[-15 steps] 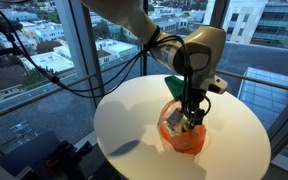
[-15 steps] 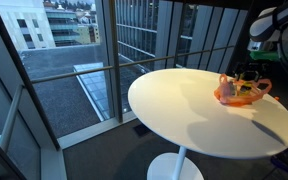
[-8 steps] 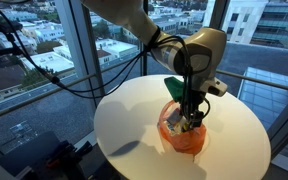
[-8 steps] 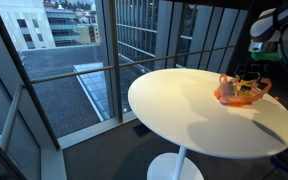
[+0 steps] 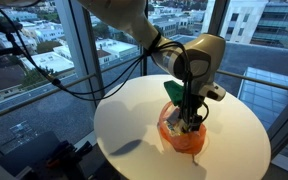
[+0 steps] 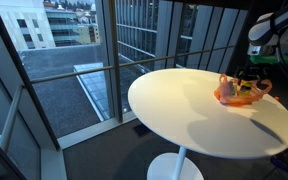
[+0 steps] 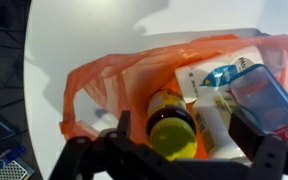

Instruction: Remove the yellow and brown bottle from the plastic bag and place it on the table

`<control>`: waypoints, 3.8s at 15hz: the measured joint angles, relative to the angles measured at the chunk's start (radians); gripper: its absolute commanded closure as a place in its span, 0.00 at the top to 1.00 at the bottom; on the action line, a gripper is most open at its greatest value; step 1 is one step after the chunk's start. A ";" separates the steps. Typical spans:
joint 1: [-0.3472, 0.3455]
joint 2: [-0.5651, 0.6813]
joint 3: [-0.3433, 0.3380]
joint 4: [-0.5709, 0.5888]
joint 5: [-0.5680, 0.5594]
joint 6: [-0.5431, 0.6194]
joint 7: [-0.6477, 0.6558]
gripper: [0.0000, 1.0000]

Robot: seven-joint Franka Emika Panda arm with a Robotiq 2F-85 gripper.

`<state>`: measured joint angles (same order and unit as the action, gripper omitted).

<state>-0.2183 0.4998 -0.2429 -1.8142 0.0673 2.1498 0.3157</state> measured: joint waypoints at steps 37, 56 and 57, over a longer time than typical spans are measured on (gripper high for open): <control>0.015 0.040 0.000 0.056 0.000 0.048 0.001 0.65; 0.055 -0.055 0.000 -0.001 -0.033 0.071 0.000 0.21; 0.057 -0.070 0.000 -0.009 -0.033 0.071 0.000 0.21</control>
<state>-0.1615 0.4297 -0.2426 -1.8228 0.0338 2.2204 0.3157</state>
